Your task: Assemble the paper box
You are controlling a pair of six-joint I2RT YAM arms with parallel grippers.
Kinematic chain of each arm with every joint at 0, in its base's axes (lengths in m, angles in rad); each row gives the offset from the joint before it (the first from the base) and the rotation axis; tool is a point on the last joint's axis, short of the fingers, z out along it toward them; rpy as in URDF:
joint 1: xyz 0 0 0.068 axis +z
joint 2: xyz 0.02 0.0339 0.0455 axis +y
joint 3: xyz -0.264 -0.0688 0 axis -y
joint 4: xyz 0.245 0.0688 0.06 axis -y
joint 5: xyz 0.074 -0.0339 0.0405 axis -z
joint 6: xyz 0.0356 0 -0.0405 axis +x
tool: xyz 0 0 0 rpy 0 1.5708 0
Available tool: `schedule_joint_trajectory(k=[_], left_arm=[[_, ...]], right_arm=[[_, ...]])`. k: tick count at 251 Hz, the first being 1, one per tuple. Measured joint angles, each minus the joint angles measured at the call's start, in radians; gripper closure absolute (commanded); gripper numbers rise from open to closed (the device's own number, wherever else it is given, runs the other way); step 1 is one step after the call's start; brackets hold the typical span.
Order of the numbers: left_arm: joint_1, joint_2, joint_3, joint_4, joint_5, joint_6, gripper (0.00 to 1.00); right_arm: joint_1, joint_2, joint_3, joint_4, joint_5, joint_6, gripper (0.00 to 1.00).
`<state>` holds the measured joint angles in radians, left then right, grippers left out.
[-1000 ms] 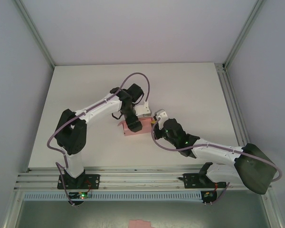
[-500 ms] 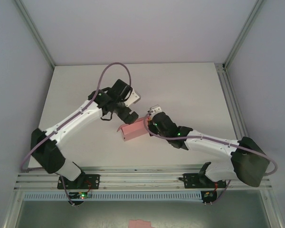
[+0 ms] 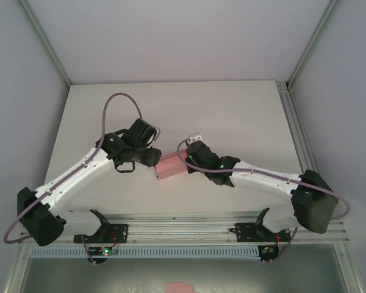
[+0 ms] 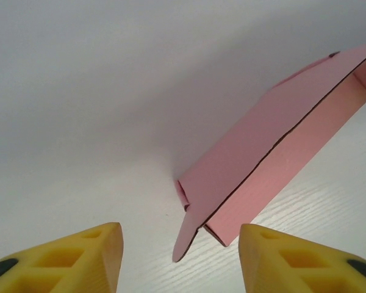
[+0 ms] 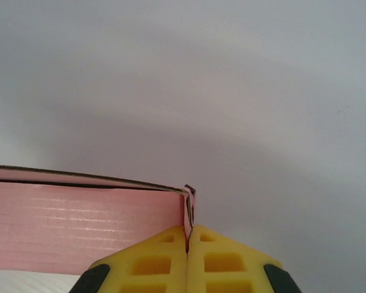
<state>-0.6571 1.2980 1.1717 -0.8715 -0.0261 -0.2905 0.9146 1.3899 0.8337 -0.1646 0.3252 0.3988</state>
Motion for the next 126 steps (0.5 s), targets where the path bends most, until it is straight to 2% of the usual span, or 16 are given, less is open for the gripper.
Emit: schedule_joint_trajectory(k=[36,69,126], left_arm=[[-0.030,0.039,0.000,-0.016,-0.008,-0.048,0.51],[-0.056,0.038,0.000,-0.033,-0.013,-0.077,0.63],[-0.063,0.075,0.000,-0.075,-0.057,-0.119,0.61]], right_arm=[[0.000,0.005,0.004,-0.003,0.001,0.008,1.00],[0.005,0.014,0.017,-0.011,0.001,0.012,1.00],[0.009,0.014,0.017,-0.011,0.000,0.015,1.00]])
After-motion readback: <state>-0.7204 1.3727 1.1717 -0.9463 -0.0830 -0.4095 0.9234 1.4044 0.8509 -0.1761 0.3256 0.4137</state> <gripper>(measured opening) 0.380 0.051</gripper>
